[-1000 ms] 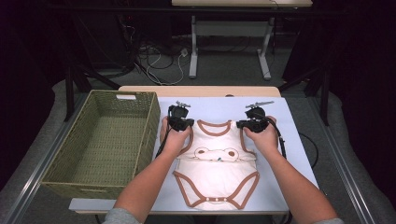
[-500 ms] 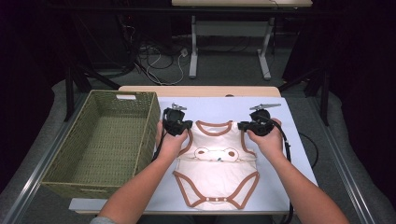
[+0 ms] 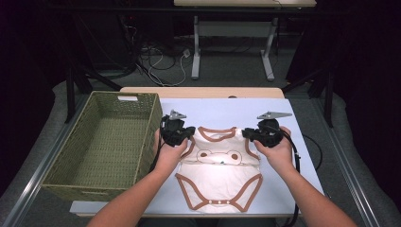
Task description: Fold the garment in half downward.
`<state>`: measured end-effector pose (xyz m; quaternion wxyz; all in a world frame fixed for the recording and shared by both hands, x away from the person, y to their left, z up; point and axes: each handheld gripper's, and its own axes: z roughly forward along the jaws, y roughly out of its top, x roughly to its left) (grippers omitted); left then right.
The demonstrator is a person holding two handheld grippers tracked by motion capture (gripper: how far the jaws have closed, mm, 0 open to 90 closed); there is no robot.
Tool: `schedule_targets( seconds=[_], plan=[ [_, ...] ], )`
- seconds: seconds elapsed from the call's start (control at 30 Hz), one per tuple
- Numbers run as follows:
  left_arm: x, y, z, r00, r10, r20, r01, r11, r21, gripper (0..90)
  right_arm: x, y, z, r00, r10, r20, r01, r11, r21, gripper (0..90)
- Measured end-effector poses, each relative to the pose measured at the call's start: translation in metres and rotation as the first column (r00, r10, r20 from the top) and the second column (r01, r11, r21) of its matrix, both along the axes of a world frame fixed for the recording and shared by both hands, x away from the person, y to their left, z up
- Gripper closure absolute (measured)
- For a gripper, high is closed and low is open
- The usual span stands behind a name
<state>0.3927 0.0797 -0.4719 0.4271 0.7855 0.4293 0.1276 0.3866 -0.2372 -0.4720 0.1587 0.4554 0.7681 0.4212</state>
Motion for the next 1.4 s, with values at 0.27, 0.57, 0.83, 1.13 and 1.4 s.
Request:
schedule_targets(
  seconds=[0.27, 0.57, 0.83, 1.13, 1.4],
  plan=[
    [-0.027, 0.005, 0.0, 0.999, -0.034, 0.029, 0.036, 0.9985, -0.041, 89.3, -0.026, -0.008, -0.001, 0.9997, 0.015, 0.021, -0.016, 0.999, 0.042, 78.8],
    [-0.052, 0.011, -0.012, 0.997, -0.073, 0.026, 0.075, 0.9945, -0.074, 89.4, -0.054, -0.013, -0.013, 0.9987, 0.028, 0.042, -0.031, 0.9965, 0.078, 78.7],
    [-0.071, 0.018, -0.025, 0.9957, -0.085, 0.035, 0.088, 0.9931, -0.078, 89.4, -0.08, -0.008, -0.021, 0.9966, 0.041, 0.071, -0.045, 0.9975, 0.054, 78.7],
    [-0.098, 0.021, -0.037, 0.9921, -0.111, 0.058, 0.115, 0.9903, -0.077, 89.4, -0.105, -0.008, -0.027, 0.9974, 0.052, 0.05, -0.055, 0.9966, 0.062, 78.7],
    [-0.123, 0.024, -0.039, 0.9862, -0.145, 0.079, 0.15, 0.9873, -0.053, 89.4, -0.125, -0.013, -0.033, 0.9971, 0.06, 0.047, -0.063, 0.9963, 0.059, 78.7]
  ],
)
